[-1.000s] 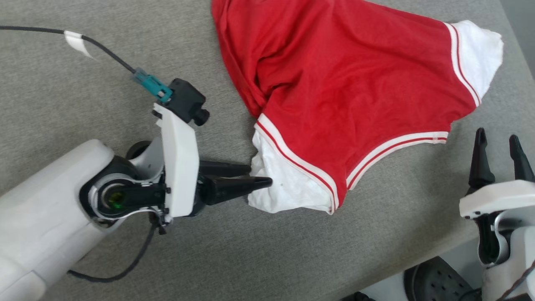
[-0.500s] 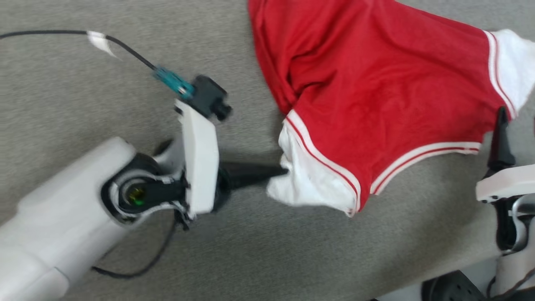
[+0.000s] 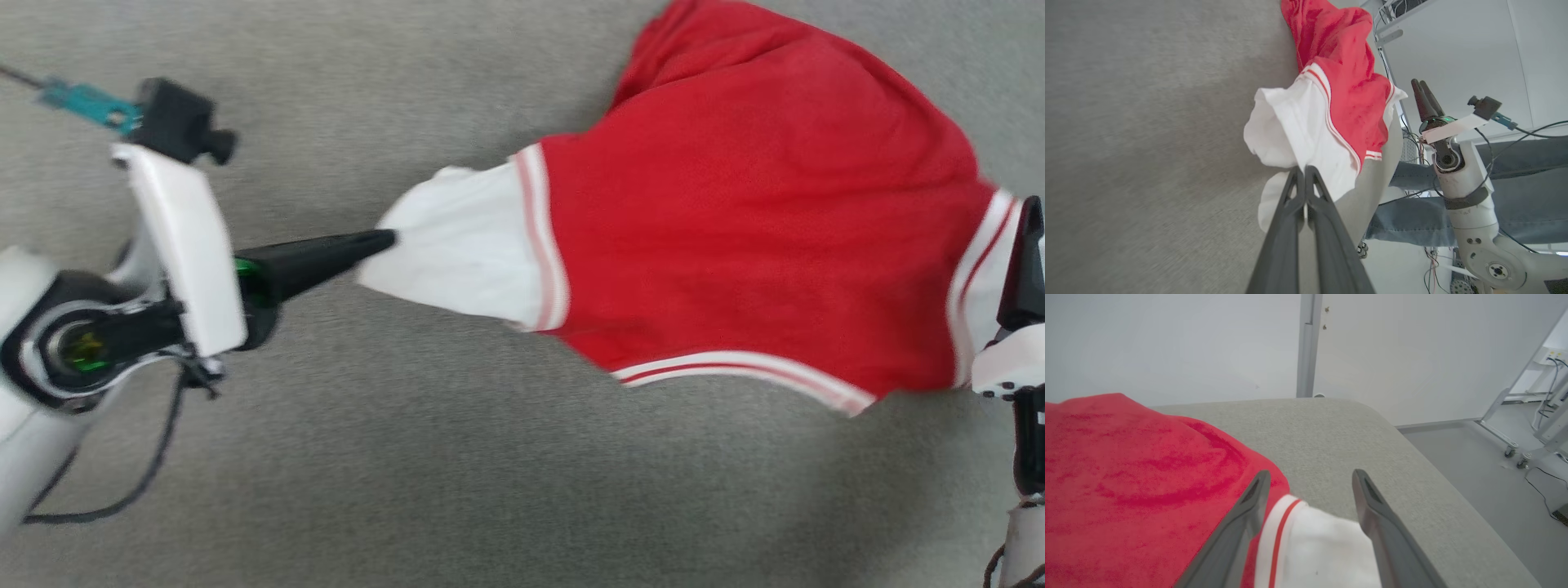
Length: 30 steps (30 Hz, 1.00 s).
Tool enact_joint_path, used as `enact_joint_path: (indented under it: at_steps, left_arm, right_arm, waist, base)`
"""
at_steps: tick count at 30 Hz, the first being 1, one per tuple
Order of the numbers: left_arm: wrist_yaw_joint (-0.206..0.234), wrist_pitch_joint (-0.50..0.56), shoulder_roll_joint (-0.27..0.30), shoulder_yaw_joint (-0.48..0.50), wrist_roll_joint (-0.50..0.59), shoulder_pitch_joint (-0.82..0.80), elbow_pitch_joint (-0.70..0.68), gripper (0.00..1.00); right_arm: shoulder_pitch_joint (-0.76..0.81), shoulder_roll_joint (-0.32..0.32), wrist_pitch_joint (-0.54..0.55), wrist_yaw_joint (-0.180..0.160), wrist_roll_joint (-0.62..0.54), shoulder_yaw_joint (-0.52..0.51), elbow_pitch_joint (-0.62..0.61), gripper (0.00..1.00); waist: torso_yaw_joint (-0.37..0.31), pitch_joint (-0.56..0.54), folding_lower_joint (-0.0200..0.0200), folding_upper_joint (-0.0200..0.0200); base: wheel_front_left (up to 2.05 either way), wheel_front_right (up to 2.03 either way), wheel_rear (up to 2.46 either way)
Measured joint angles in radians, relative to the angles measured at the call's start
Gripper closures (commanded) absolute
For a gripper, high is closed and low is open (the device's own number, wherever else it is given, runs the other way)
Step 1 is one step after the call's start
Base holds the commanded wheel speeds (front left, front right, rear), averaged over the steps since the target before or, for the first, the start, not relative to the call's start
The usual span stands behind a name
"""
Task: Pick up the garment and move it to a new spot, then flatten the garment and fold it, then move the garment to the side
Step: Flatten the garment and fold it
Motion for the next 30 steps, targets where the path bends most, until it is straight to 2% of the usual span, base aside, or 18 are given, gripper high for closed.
enact_joint_path:
  at_steps: [4, 8, 12, 19, 20, 21, 22, 23, 27, 30]
  left_arm:
    - [0.0, -0.032, 0.069, 0.014, 0.08, 0.039, 0.059, 1.0]
    - [0.0, -0.064, 0.122, -0.021, 0.169, 0.079, 0.149, 1.0]
    - [0.0, -0.104, 0.126, -0.074, 0.23, 0.1, 0.21, 1.0]
    - [0.0, -0.205, 0.085, -0.141, 0.261, 0.102, 0.246, 1.0]
    - [0.0, -0.221, 0.081, -0.149, 0.261, 0.102, 0.246, 0.89]
    - [0.0, -0.245, 0.079, -0.157, 0.266, 0.101, 0.245, 0.61]
    - [0.0, -0.274, 0.079, -0.165, 0.274, 0.101, 0.245, 0.18]
    - [0.0, -0.306, 0.082, -0.174, 0.292, 0.101, 0.243, 0.0]
    - [0.0, -0.494, 0.103, -0.207, 0.361, 0.109, 0.241, 0.0]
    - [0.0, -0.667, 0.091, -0.205, 0.355, 0.16, 0.252, 0.0]
  right_arm:
    - [0.005, 0.001, 0.031, 0.0, -0.008, 0.021, -0.034, 0.0]
    - [0.013, 0.001, 0.053, 0.0, -0.014, 0.03, -0.057, 0.0]
    - [0.019, 0.0, 0.069, 0.0, -0.017, 0.04, -0.072, 0.0]
    - [0.026, 0.0, 0.087, 0.0, -0.025, 0.076, -0.079, 0.0]
    - [0.029, 0.0, 0.092, 0.0, -0.027, 0.082, -0.079, 0.0]
    - [0.032, 0.001, 0.095, 0.0, -0.029, 0.087, -0.079, 0.0]
    - [0.036, 0.0, 0.098, 0.0, -0.032, 0.095, -0.079, 0.0]
    - [0.04, 0.0, 0.105, 0.0, -0.039, 0.105, -0.08, 0.0]
    - [0.06, -0.016, 0.128, 0.0, -0.054, 0.183, -0.079, 0.0]
    - [0.092, -0.074, 0.157, 0.0, -0.044, 0.243, -0.084, 0.0]
  waist:
    - [0.043, -0.027, 0.0, 0.0]
    - [0.068, -0.046, 0.0, 0.0]
    - [0.074, -0.053, 0.0, 0.0]
    - [0.072, -0.064, 0.0, 0.0]
    - [0.072, -0.068, 0.0, 0.0]
    - [0.072, -0.073, 0.0, 0.0]
    - [0.073, -0.078, 0.0, 0.0]
    - [0.073, -0.084, 0.0, 0.0]
    - [0.077, -0.112, 0.0, 0.0]
    - [0.086, -0.133, 0.0, 0.0]
  base:
    - [0.0, 0.0, 0.0]
    - [0.0, 0.0, 0.0]
    - [0.0, 0.0, 0.0]
    - [0.0, 0.0, 0.0]
    - [0.0, 0.0, 0.0]
    - [0.0, 0.0, 0.0]
    - [0.0, 0.0, 0.0]
    - [0.0, 0.0, 0.0]
    - [0.0, 0.0, 0.0]
    - [0.0, 0.0, 0.0]
